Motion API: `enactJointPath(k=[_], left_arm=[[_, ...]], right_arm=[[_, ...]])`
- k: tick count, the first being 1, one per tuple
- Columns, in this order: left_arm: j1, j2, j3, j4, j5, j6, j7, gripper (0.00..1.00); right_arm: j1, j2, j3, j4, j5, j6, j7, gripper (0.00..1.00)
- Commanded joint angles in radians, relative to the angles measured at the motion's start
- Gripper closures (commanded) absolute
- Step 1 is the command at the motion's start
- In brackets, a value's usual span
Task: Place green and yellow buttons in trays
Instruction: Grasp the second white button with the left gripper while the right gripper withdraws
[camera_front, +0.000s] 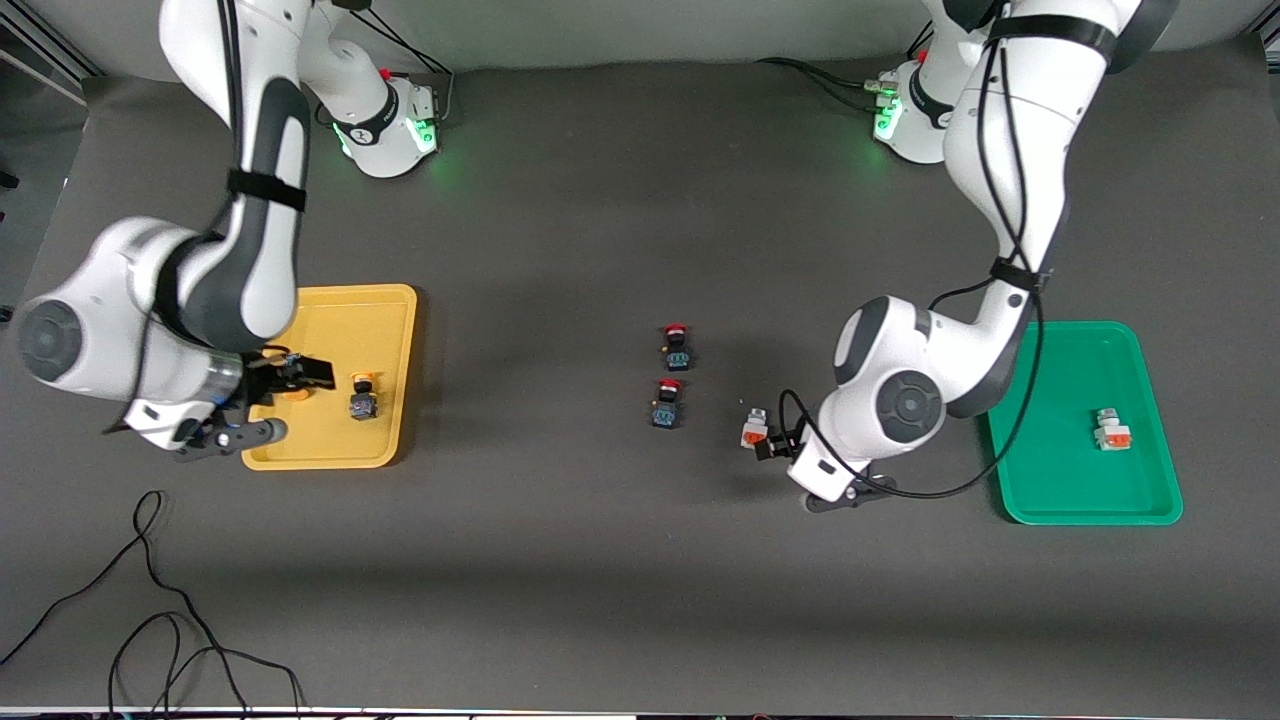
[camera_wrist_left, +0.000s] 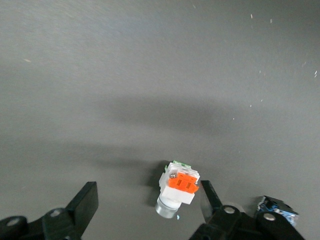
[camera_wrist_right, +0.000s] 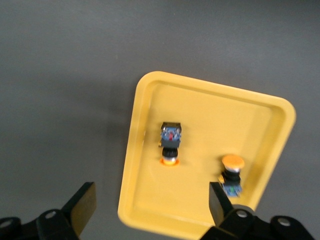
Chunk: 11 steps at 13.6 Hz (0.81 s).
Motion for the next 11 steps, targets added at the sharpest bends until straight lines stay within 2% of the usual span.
enactJointPath(k=[1,2,4,7,11], left_arm=[[-0.056,0.002,0.019,-0.030,0.071,0.052,-0.024,0.09],[-0.070,0.004,0.019,-0.035,0.105,0.054,-0.024,0.09],[-0.087,0.004,0.019,-0.044,0.127,0.054,-0.024,0.10],[-0.113,0.012,0.020,-0.082,0.128,0.112,-0.027,0.08],[-0.113,0.019,0.023,-0.159,0.128,0.230,-0.030,0.09]], right_arm=[[0.135,-0.007,-0.159,0.030,-0.035,-0.093,0.030,0.00],[0.184,-0.007,-0.211,0.030,-0.046,-0.098,0.030,0.00],[0.221,-0.007,-0.255,0.036,-0.071,-0.099,0.032,0.00],[0.218,-0.014,-0.260,0.068,-0.089,-0.101,0.033,0.00],[0.188,-0.108,-0.227,0.131,-0.176,-0.154,0.090,0.00]])
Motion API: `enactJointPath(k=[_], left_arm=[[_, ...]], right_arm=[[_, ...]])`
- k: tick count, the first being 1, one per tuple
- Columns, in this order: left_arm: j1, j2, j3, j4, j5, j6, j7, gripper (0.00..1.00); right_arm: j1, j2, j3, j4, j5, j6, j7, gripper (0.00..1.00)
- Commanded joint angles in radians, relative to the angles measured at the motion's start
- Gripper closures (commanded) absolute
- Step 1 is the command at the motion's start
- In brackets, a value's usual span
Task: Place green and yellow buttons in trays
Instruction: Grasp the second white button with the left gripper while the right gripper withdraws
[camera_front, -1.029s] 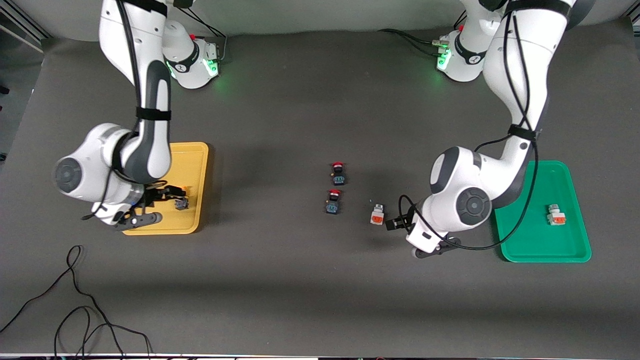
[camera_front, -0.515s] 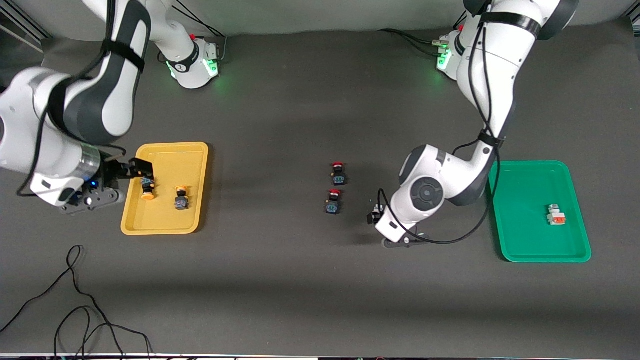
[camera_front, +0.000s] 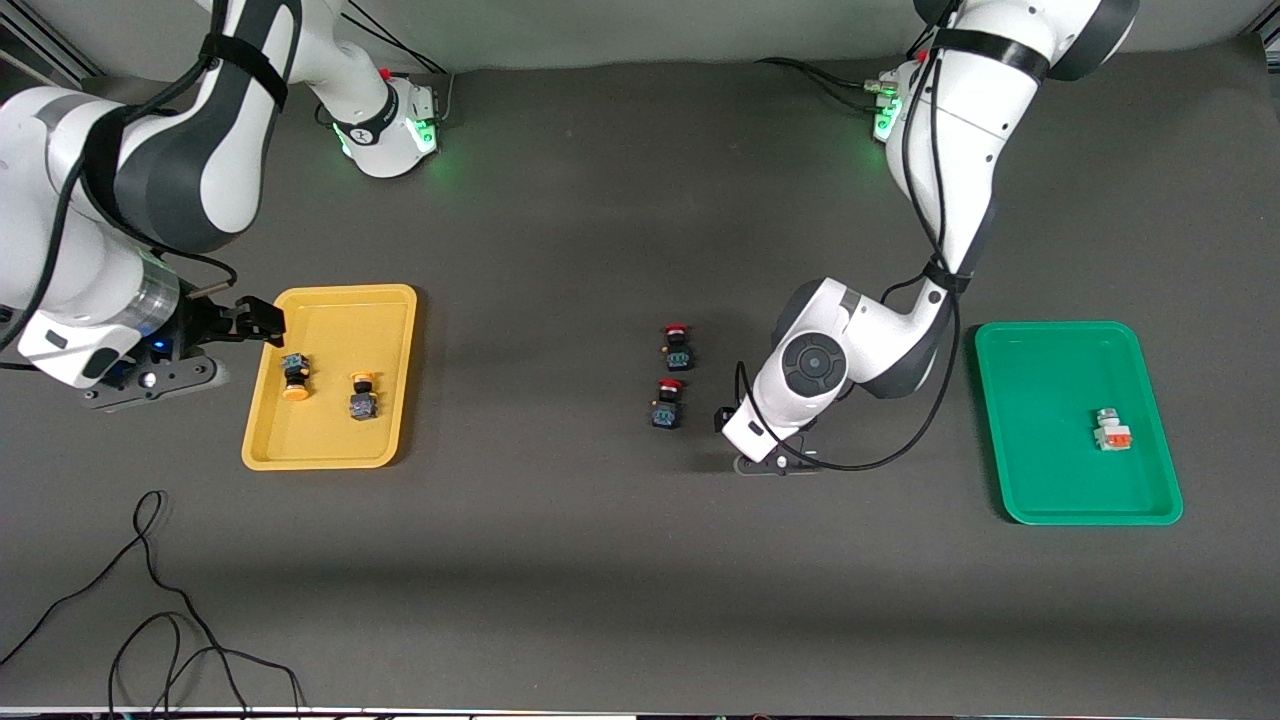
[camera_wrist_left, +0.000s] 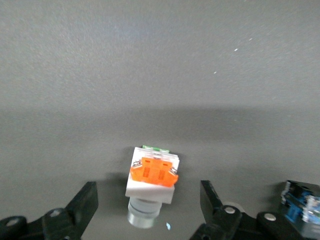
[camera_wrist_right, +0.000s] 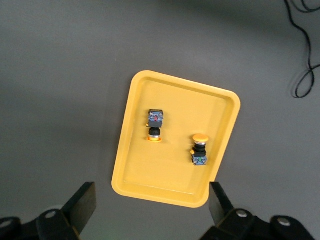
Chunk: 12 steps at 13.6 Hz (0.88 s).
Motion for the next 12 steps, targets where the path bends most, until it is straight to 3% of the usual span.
enactJointPath(k=[1,2,3,4,5,6,8,10,12], left_arm=[[-0.016,-0.007,0.016,-0.038,0.018,0.051,-0.026,0.22],[-0.016,-0.007,0.016,-0.038,0.018,0.051,-0.026,0.69],[-0.016,-0.007,0.016,-0.037,0.018,0.052,-0.029,0.89],[-0.016,-0.007,0.016,-0.037,0.018,0.052,-0.042,0.95],[-0.016,-0.011,0.016,-0.035,0.018,0.051,-0.074,1.00],[-0.016,-0.017,0.016,-0.032,0.018,0.045,-0.107,1.00],[0.003,-0.071,0.016,-0.032,0.016,0.002,-0.134,1.00],[0.035,-0.154,0.016,0.004,0.013,-0.181,-0.144,1.00],[0.088,-0.244,0.016,0.038,0.015,-0.387,-0.122,1.00]], right_arm=[[-0.037,-0.094,0.045,0.064,-0.061,-0.069,0.068,0.00],[-0.065,-0.114,0.068,0.069,-0.074,-0.080,0.074,0.00],[-0.097,-0.151,0.114,0.083,-0.100,-0.088,0.095,0.00],[-0.152,-0.210,0.184,0.095,-0.142,-0.091,0.131,0.00],[-0.222,-0.287,0.292,0.097,-0.210,-0.091,0.184,0.00],[-0.310,-0.377,0.427,0.095,-0.298,-0.089,0.254,0.00],[-0.550,-0.520,0.761,0.071,-0.451,-0.082,0.379,0.00],[-0.771,-0.580,1.021,0.048,-0.486,-0.085,0.427,0.00],[-0.919,-0.611,1.185,0.040,-0.506,-0.091,0.467,0.00]])
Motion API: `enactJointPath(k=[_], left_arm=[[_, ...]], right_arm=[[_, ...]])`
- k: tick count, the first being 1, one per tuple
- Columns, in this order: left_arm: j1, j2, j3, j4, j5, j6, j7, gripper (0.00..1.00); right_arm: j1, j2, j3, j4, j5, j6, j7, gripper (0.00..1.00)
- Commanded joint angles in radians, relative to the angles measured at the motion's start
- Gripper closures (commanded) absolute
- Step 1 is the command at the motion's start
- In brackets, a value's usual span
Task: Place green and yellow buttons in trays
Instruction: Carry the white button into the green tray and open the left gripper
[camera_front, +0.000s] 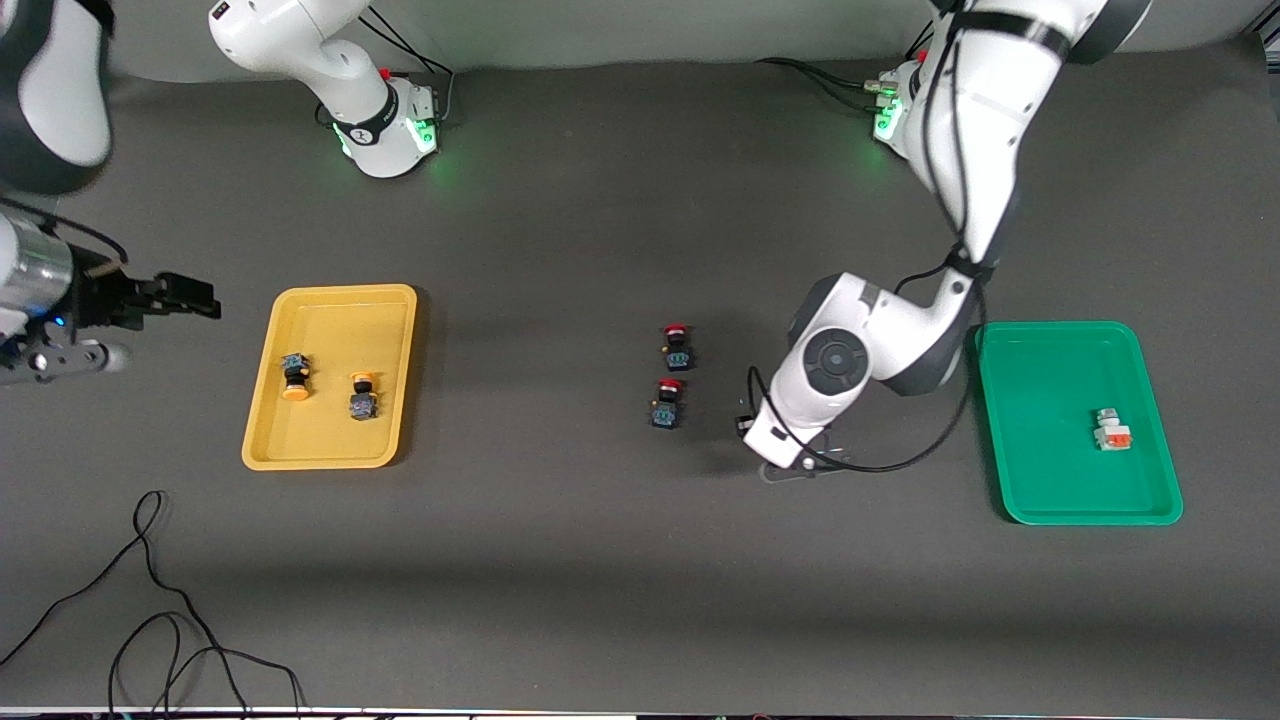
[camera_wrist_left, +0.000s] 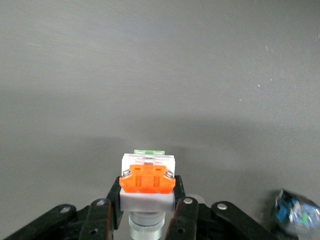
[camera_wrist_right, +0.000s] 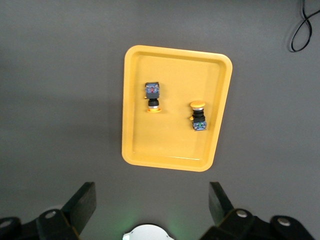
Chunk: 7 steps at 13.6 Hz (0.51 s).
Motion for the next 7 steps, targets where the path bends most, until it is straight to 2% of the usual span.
enactJointPath(k=[1,3,4,5,7], left_arm=[[0.079,-0.154,-0.002,0.014,0.014,-0.238,0.015,1.00],[0.145,-0.203,0.001,0.017,0.016,-0.356,0.108,1.00],[0.202,-0.220,0.001,0.013,0.017,-0.397,0.182,1.00],[0.263,-0.232,0.001,0.011,0.017,-0.431,0.287,1.00],[0.377,-0.243,-0.001,0.011,0.017,-0.465,0.450,1.00]], right_arm=[[-0.210,-0.085,0.271,-0.051,-0.050,0.004,0.081,0.00],[-0.415,-0.124,0.477,-0.083,-0.053,0.004,0.110,0.00],[-0.506,-0.137,0.560,-0.091,-0.055,0.004,0.111,0.00],[-0.569,-0.137,0.612,-0.092,-0.053,0.004,0.111,0.00],[-0.585,-0.137,0.614,-0.091,-0.053,0.010,0.113,0.00]])
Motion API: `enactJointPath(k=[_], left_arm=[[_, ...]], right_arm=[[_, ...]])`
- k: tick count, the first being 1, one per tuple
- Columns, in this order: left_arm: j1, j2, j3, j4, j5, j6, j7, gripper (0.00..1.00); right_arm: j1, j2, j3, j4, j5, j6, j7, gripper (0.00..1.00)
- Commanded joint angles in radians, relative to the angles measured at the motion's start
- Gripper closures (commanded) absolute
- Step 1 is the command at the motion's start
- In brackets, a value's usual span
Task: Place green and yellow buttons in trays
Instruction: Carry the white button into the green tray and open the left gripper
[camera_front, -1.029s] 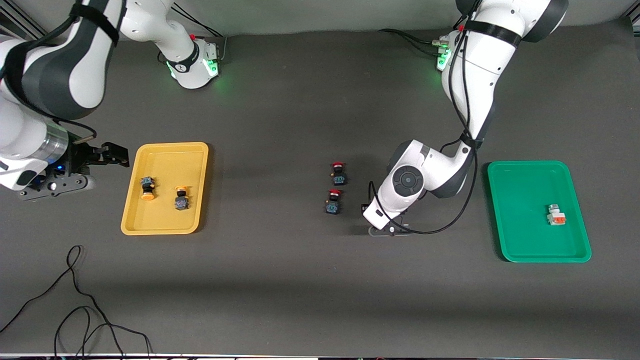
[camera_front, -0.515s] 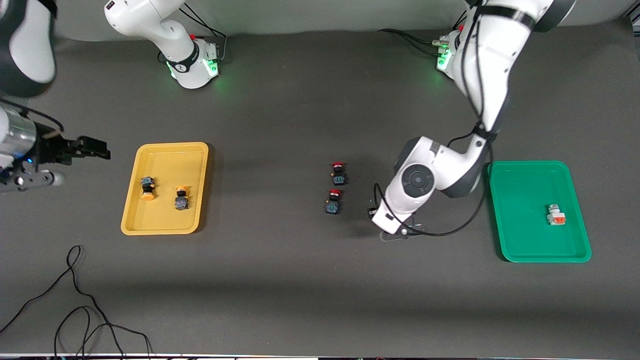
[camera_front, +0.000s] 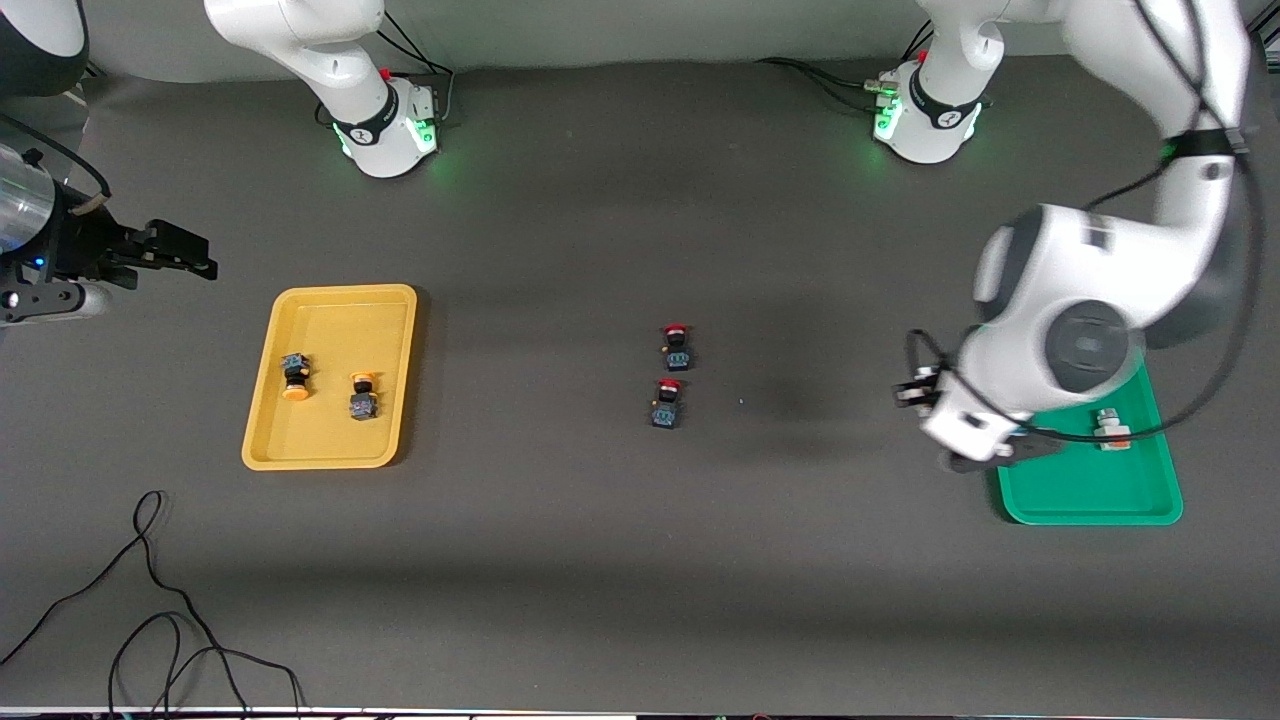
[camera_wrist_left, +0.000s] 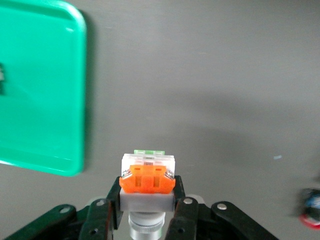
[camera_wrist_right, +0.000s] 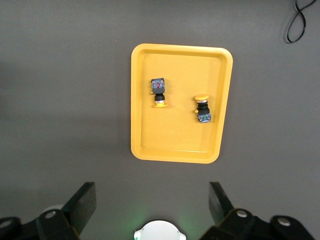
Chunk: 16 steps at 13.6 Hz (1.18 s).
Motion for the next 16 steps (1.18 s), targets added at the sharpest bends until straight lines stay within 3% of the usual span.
enactJointPath(k=[1,4,7,14,15,16], left_arm=[[0.126,-0.017,-0.013,-0.025,0.006,-0.029,0.173,1.00],[0.229,0.037,-0.013,-0.062,0.056,0.024,0.230,1.00],[0.295,0.069,-0.012,-0.200,0.063,0.264,0.320,1.00],[0.354,0.176,-0.012,-0.347,0.064,0.648,0.374,1.00],[0.354,0.178,-0.012,-0.346,0.064,0.652,0.374,0.77],[0.355,0.172,-0.008,-0.346,0.064,0.646,0.376,0.39]], right_arm=[[-0.029,-0.021,0.016,-0.026,-0.019,0.020,0.021,0.00],[-0.032,-0.003,0.000,-0.001,-0.021,0.036,0.021,0.00],[-0.029,0.022,-0.001,0.026,-0.027,0.036,0.023,0.00],[-0.020,0.032,-0.007,0.045,-0.030,0.034,0.023,0.00],[-0.020,0.032,-0.007,0.045,-0.030,0.034,0.023,0.00],[-0.021,0.032,-0.007,0.043,-0.028,0.034,0.023,0.00]])
